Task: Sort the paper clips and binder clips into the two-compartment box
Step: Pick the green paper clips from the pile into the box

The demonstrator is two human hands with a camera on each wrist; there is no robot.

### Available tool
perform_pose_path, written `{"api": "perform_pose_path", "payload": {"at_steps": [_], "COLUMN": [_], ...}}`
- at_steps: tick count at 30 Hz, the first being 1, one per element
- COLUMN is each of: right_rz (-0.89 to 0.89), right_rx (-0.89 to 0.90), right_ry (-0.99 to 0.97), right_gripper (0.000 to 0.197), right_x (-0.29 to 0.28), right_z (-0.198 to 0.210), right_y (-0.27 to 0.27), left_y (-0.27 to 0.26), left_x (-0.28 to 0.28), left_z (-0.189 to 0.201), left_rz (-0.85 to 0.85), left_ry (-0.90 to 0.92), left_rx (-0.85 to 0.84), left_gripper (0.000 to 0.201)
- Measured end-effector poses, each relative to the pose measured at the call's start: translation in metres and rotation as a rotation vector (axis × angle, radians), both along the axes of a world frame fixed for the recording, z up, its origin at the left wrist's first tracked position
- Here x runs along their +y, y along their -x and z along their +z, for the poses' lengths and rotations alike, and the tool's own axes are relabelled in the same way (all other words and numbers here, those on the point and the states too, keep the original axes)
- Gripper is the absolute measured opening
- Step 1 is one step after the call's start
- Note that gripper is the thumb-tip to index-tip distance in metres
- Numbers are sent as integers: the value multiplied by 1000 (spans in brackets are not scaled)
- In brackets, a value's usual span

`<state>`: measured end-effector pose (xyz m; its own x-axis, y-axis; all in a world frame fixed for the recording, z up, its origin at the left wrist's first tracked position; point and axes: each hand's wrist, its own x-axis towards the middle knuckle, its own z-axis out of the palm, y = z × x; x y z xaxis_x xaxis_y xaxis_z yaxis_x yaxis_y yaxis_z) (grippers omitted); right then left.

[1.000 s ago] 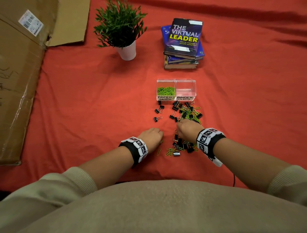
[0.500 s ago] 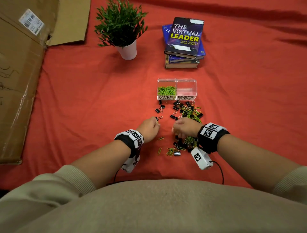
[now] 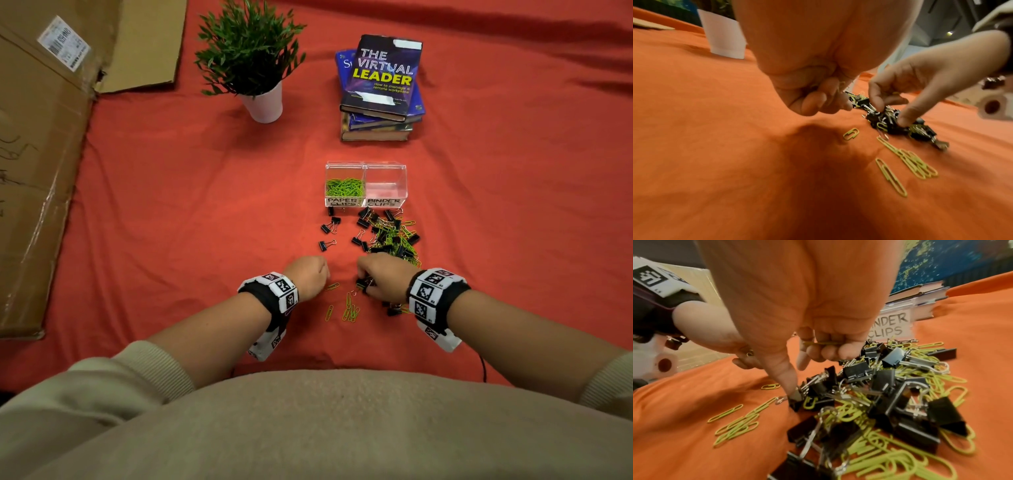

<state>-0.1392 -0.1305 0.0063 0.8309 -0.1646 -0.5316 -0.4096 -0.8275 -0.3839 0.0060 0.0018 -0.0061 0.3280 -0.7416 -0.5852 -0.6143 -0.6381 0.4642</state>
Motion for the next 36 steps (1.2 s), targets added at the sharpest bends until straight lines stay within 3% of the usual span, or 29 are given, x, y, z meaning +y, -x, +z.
{"api": "perform_pose_path", "payload": {"at_steps": [6, 10, 17, 21, 25, 29, 36], "right_rz": [246, 328, 363, 376, 376, 230, -479], "right_rx": [-83, -57, -12, 16, -60, -81, -122], "right_ry": [40, 108, 84, 138, 191, 35, -414], "right_gripper": [36, 39, 36, 34, 18, 24, 5], "right_x": [26, 34, 36, 39, 46, 41, -4], "right_z": [0, -7, -12, -15, -23, -21, 3], "right_y": [3, 1, 6, 10, 16, 13, 7], "left_y": [22, 25, 24, 15, 5, 3, 11], "left_x": [8, 14, 16, 13, 3, -3, -7], "left_z": [6, 4, 5, 3, 2, 1, -3], "left_rz": [-440, -584, -551, -282, -68, 57, 111], "left_ry": [-142, -167, -145, 3, 66, 63, 17], "left_rx": [-322, -332, -268, -62, 20, 131, 138], "left_gripper": [43, 40, 29, 18, 8, 16, 28]}}
